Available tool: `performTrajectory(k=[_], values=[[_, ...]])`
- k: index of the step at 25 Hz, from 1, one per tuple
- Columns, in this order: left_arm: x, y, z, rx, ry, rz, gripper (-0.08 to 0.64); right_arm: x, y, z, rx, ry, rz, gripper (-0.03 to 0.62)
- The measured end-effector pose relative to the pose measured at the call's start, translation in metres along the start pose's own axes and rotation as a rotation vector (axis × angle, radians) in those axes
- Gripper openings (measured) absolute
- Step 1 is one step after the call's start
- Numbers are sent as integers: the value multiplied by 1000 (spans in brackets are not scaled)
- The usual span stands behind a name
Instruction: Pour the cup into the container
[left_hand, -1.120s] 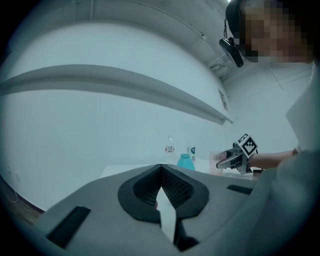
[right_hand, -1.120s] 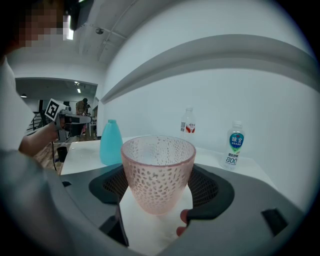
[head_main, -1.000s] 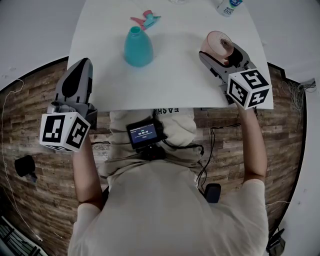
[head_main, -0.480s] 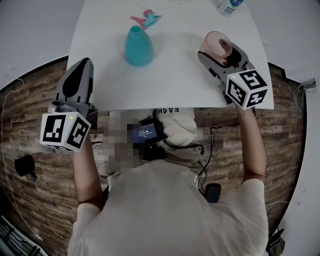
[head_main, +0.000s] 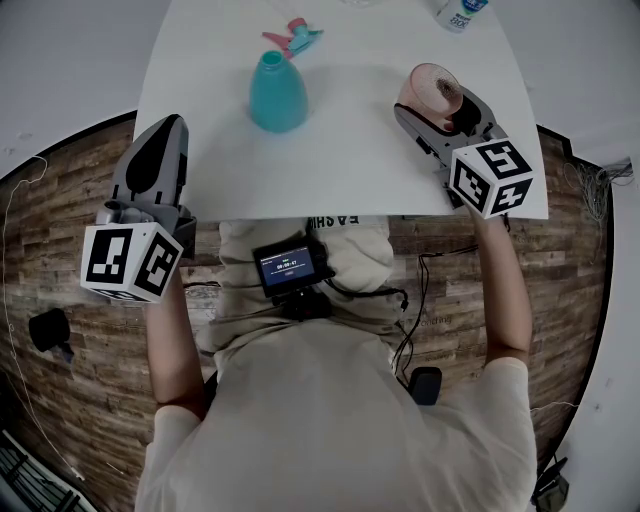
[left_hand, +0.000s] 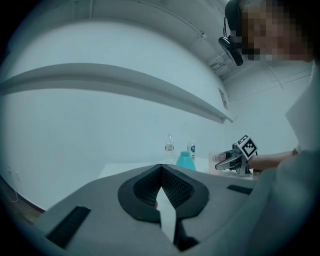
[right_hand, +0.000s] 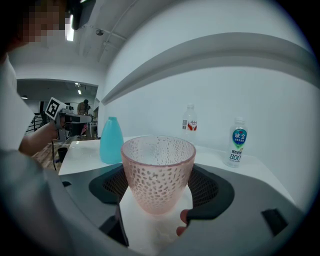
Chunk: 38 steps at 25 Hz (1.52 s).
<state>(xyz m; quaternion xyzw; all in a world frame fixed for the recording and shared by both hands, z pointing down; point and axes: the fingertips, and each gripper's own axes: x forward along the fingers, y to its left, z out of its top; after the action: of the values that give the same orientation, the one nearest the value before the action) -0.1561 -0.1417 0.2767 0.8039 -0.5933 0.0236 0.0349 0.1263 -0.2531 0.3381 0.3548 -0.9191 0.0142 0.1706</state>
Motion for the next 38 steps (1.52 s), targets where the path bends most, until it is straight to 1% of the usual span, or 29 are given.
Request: performTrajectory(k=[25, 32, 38], values=[[4, 0, -9, -14, 22, 2, 9, 9, 5, -7, 10, 9, 17, 367], [9, -3, -13, -17, 21, -12, 9, 9, 4, -8, 21, 8, 17, 367], [11, -5, -17, -25, 33, -13, 9, 11, 5, -11, 21, 27, 23, 367]])
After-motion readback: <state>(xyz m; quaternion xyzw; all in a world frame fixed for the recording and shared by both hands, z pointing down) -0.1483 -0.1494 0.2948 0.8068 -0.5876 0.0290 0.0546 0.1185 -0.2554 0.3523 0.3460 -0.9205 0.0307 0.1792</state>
